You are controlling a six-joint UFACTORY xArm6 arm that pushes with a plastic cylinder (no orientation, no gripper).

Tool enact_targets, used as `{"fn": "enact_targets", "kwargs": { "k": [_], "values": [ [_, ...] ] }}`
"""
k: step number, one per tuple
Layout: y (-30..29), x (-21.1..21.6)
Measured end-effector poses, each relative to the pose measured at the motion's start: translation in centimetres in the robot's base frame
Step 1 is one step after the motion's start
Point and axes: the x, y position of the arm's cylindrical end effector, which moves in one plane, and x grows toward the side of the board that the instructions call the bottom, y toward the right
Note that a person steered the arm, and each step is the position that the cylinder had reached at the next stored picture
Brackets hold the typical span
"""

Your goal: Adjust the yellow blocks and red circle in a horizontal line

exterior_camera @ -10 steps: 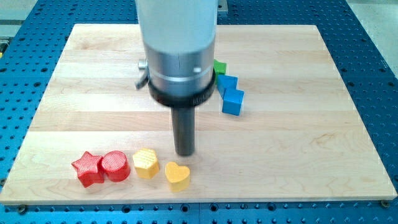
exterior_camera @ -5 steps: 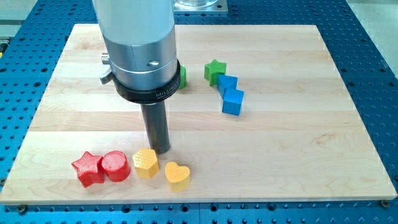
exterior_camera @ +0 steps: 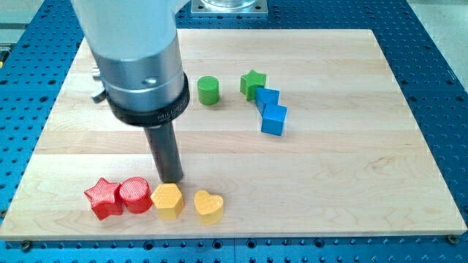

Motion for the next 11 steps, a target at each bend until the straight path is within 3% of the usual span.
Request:
{"fn": "enact_targets", "kwargs": {
  "k": [2,7,8,9,10,11],
  "values": [
    [-3.3,-1.2],
    [-3.3,2.0],
    [-3.2,-1.7],
    [-3.2,-8.8],
    [-3.1,-9.4],
    [-1.9,-16.0]
  ]
}}
